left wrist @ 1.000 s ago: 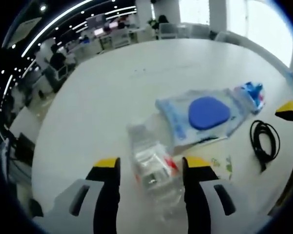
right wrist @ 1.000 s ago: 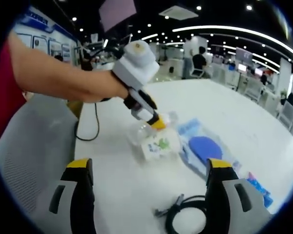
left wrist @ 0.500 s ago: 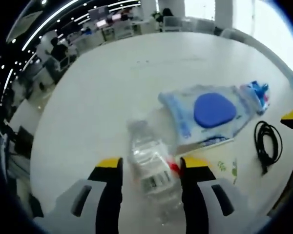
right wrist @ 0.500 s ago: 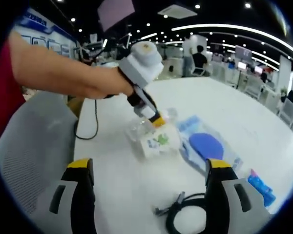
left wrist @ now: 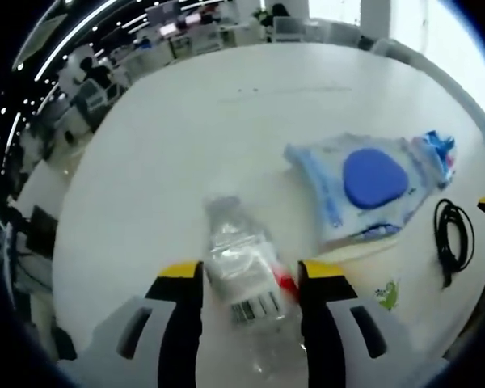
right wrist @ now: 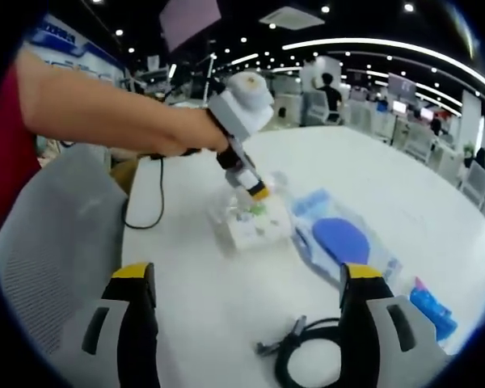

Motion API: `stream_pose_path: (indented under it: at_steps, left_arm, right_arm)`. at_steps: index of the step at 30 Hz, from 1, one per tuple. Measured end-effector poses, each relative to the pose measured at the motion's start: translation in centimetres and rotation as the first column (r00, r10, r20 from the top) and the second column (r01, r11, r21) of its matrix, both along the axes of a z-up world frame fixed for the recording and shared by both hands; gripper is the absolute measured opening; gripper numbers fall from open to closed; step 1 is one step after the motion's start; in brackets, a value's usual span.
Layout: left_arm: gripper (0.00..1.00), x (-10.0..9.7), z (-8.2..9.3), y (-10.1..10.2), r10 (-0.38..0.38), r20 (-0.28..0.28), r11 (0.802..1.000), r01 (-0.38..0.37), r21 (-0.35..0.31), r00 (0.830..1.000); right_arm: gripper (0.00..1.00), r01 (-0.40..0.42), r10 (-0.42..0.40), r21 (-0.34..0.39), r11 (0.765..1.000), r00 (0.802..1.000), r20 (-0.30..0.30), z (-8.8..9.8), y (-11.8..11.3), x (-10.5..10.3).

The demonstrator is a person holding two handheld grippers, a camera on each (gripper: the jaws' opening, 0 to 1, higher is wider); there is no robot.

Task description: Arrange the tabletop items into an orderly group along one side of the table until the central work area is clear of visible clutter.

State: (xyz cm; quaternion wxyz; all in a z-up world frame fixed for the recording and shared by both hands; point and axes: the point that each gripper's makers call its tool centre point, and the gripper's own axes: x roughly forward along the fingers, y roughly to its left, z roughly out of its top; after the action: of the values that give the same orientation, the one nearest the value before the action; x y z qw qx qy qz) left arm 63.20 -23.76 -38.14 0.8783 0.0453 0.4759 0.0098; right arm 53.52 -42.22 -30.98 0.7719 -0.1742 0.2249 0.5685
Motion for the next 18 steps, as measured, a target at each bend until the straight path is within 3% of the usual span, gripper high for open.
stream_pose_path:
  at_steps: [8, 18]
  left_arm:
    - [0.47, 0.1, -1.1, 0.0, 0.02, -0.032, 1.0, -0.02, -0.012, 0.999]
    - [0.42, 0.0, -1.7, 0.7, 0.014, -0.064, 1.0, -0.016, -0.018, 0.998]
  right_arm:
    - [0.92, 0.016, -0.016, -0.001, 1.0, 1.0, -0.007, -0.2, -0.6, 0.2]
    - [0.92, 0.027, -0.027, 0.003, 1.0, 1.0, -0.014, -0.5, -0.8, 0.4]
